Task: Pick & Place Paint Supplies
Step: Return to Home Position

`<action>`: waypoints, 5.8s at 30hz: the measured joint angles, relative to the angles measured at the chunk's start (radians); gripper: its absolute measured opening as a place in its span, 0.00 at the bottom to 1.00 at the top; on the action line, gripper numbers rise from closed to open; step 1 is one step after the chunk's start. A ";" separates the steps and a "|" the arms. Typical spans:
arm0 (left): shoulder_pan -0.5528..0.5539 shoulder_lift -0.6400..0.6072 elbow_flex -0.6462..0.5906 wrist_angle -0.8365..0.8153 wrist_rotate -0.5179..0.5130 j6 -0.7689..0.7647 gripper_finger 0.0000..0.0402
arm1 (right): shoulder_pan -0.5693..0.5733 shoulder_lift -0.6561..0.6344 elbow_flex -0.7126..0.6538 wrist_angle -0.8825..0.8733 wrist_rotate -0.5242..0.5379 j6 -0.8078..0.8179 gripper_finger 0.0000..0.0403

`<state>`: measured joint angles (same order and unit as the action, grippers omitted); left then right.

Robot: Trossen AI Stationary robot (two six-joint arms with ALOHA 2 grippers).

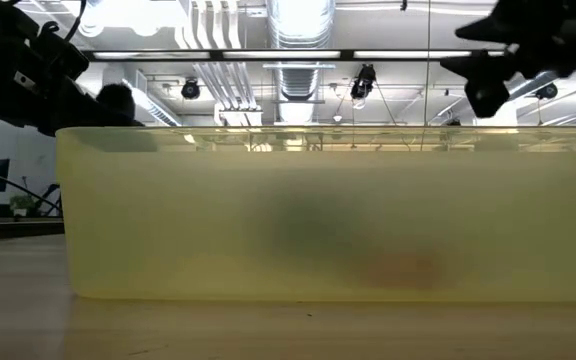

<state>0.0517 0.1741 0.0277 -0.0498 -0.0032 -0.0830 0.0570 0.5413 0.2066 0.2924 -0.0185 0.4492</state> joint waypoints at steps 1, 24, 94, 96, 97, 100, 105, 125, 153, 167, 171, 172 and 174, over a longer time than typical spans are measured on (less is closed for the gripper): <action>0.000 0.000 0.000 0.000 0.000 0.000 0.09 | 0.000 -0.028 -0.023 -0.002 0.002 0.000 0.45; 0.000 0.000 0.000 0.000 0.000 0.000 0.09 | 0.000 -0.511 -0.198 -0.170 0.038 -0.307 0.45; 0.000 0.000 0.000 0.000 0.000 0.000 0.09 | 0.000 -0.538 -0.198 -0.254 0.038 -0.311 0.45; 0.000 0.000 0.000 0.000 0.000 0.000 0.09 | 0.000 -0.538 -0.198 -0.254 0.038 -0.311 0.45; 0.000 0.000 0.000 0.000 0.000 0.000 0.09 | 0.000 -0.538 -0.198 -0.254 0.038 -0.311 0.45; 0.000 0.000 0.000 0.000 0.000 0.000 0.09 | 0.000 -0.538 -0.198 -0.254 0.039 -0.311 0.45; 0.000 0.000 0.000 0.000 0.000 0.000 0.09 | 0.000 -0.538 -0.198 -0.254 0.038 -0.311 0.45; 0.000 0.000 0.000 0.000 0.000 0.000 0.09 | 0.000 -0.538 -0.198 -0.254 0.039 -0.311 0.45; 0.000 0.000 0.000 0.000 0.000 0.000 0.09 | 0.000 -0.538 -0.198 -0.254 0.039 -0.311 0.45; 0.000 0.000 0.000 0.000 0.000 0.000 0.09 | -0.001 -0.538 -0.198 -0.254 0.039 -0.311 0.45; 0.000 0.000 0.000 0.000 0.000 0.000 0.09 | 0.000 -0.538 -0.198 -0.254 0.039 -0.311 0.45; 0.000 0.000 0.000 0.000 0.000 0.000 0.09 | -0.001 -0.538 -0.198 -0.254 0.039 -0.311 0.45; 0.000 0.000 0.000 0.000 0.000 0.000 0.09 | 0.000 -0.538 -0.198 -0.254 0.039 -0.311 0.45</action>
<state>0.0513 0.1745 0.0273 -0.0502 -0.0032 -0.0830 0.0566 0.0032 0.0086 0.0380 0.0201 0.1379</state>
